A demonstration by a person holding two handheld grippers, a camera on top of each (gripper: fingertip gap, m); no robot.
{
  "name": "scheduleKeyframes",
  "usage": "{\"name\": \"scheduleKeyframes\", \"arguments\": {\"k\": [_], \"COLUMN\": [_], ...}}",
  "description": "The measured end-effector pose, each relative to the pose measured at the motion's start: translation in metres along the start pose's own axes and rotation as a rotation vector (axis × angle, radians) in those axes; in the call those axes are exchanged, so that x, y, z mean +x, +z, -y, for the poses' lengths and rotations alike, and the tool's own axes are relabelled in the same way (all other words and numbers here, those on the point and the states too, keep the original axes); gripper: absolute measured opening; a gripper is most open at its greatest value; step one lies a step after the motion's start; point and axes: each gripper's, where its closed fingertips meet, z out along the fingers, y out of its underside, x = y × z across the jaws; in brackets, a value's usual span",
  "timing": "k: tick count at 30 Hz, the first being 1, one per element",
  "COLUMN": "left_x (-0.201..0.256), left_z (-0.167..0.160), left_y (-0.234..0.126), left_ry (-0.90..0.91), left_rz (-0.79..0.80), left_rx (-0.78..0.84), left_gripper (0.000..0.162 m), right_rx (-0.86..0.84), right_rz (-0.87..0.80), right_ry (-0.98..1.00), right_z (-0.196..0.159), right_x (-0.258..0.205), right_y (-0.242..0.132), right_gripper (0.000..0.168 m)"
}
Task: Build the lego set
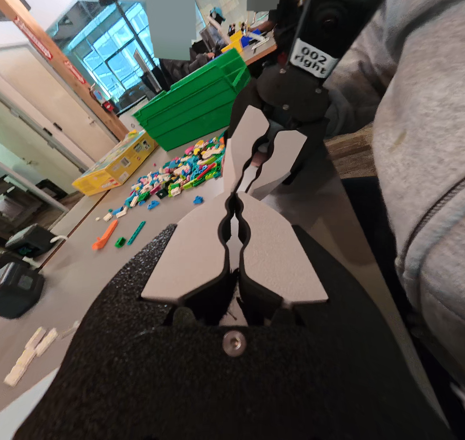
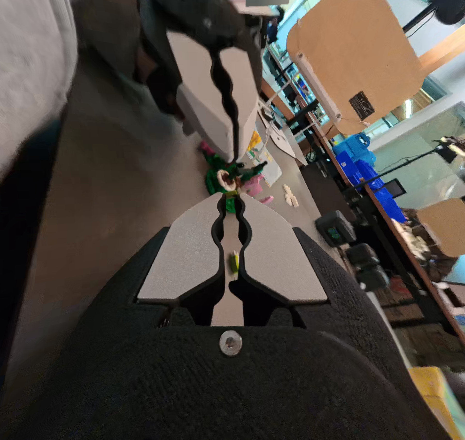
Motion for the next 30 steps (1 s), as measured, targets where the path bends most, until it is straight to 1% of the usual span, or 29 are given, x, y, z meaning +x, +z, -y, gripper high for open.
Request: {"name": "scheduleKeyframes", "arguments": {"k": [3,4,6,8,12,16,18,19,20,22,23,26,30], "left_x": [-0.017,-0.022,-0.029,-0.034,-0.034,-0.016,0.009,0.027,0.047,0.094,0.112,0.138,0.160], "left_z": [-0.010,-0.010,-0.008,-0.005,0.003,0.008,0.004,0.001,-0.004,-0.014,-0.022,-0.043,-0.080], "left_y": [-0.010,-0.014,-0.024,-0.035,-0.064,-0.100,-0.116,-0.122,-0.127,-0.136,-0.139,-0.135,-0.128], "left_ry": [-0.039,-0.053,-0.083,-0.104,-0.117,-0.175,-0.242,-0.278,-0.317,-0.412,-0.454,-0.447,-0.495], "left_rz": [0.064,0.090,0.135,0.187,0.288,0.346,0.302,0.253,0.187,0.016,-0.031,-0.041,-0.035], "left_rx": [-0.068,-0.076,-0.080,-0.089,-0.119,-0.209,-0.302,-0.359,-0.417,-0.549,-0.619,-0.739,-0.944], "left_gripper": [0.000,0.000,0.000,0.000,0.000,0.002,0.005,0.007,0.007,0.000,0.000,0.007,0.016], "right_rx": [-0.118,-0.158,-0.215,-0.230,-0.237,-0.213,-0.191,-0.181,-0.167,-0.141,-0.135,-0.126,-0.125], "right_rz": [0.029,0.058,0.144,0.190,0.183,0.113,0.069,0.051,0.037,0.006,-0.009,-0.037,-0.064], "right_ry": [-0.142,-0.167,-0.153,-0.142,-0.186,-0.240,-0.233,-0.220,-0.201,-0.159,-0.143,-0.123,-0.141], "right_z": [-0.014,-0.018,-0.027,-0.032,-0.030,-0.027,-0.025,-0.024,-0.024,-0.023,-0.024,-0.024,-0.024], "right_x": [-0.002,-0.004,-0.014,-0.022,-0.024,-0.020,-0.017,-0.015,-0.014,-0.010,-0.009,-0.006,-0.005], "right_y": [0.004,0.004,0.005,0.004,0.005,0.008,0.010,0.011,0.012,0.013,0.014,0.015,0.014], "right_gripper": [0.006,0.006,0.006,0.006,0.006,0.006,0.006,0.006,0.006,0.006,0.006,0.006,0.006]}}
